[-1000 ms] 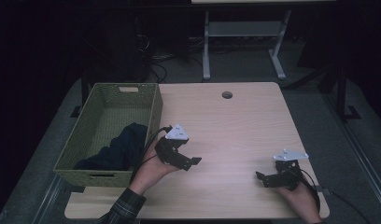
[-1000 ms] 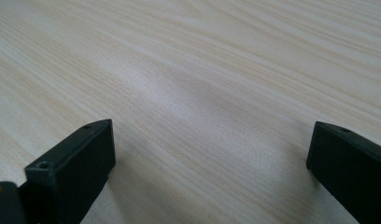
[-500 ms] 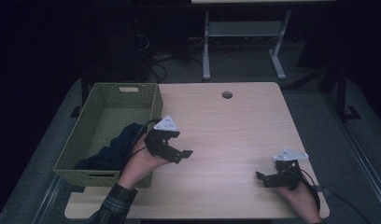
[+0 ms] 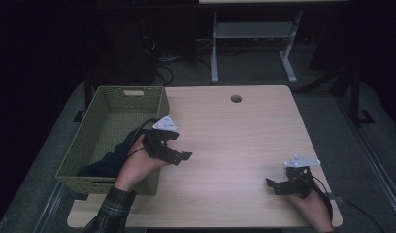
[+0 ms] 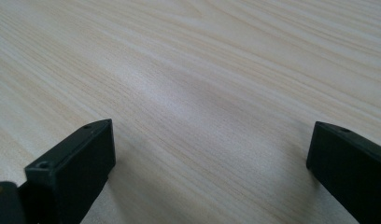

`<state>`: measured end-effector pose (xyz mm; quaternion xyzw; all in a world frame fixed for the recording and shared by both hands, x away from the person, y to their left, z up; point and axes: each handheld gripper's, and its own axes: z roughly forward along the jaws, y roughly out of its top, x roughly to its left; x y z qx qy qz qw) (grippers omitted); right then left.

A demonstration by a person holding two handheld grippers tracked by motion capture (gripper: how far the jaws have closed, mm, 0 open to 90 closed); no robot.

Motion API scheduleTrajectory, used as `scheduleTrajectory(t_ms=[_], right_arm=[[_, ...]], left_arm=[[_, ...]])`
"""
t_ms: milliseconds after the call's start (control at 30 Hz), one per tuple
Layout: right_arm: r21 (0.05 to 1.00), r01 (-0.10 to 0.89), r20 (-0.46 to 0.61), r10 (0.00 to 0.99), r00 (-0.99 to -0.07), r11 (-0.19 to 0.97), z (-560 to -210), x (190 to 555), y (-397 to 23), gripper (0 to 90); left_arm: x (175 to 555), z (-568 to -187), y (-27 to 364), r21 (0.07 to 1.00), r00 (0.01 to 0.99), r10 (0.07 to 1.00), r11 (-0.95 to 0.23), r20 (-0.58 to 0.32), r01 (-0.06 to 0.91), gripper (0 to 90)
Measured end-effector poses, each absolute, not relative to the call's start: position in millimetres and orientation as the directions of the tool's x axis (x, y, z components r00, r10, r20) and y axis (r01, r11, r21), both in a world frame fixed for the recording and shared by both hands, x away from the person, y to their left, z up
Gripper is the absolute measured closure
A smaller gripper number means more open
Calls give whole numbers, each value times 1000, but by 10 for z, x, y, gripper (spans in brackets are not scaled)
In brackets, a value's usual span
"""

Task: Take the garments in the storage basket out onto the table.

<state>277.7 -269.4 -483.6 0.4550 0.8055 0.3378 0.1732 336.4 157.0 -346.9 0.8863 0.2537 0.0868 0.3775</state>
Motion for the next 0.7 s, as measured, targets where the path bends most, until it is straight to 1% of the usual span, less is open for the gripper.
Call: scheduleTrajectory(t_ms=[133,433,700], right_arm=[[703,614,26,850,-527,359,-4837,2779,-2695,9],[703,613,26,849,-528,360,-4837,2780,-2695,9],[703,613,27,847,-530,361,-4837,2778,-2693,9]], left_arm=[[3372,-3456,1655,706,847,531,-593,-19,388,139],[3381,-3407,1845,702,826,563,-578,-26,416,139],[3383,-3393,1978,685,815,580,-588,-13,430,140]])
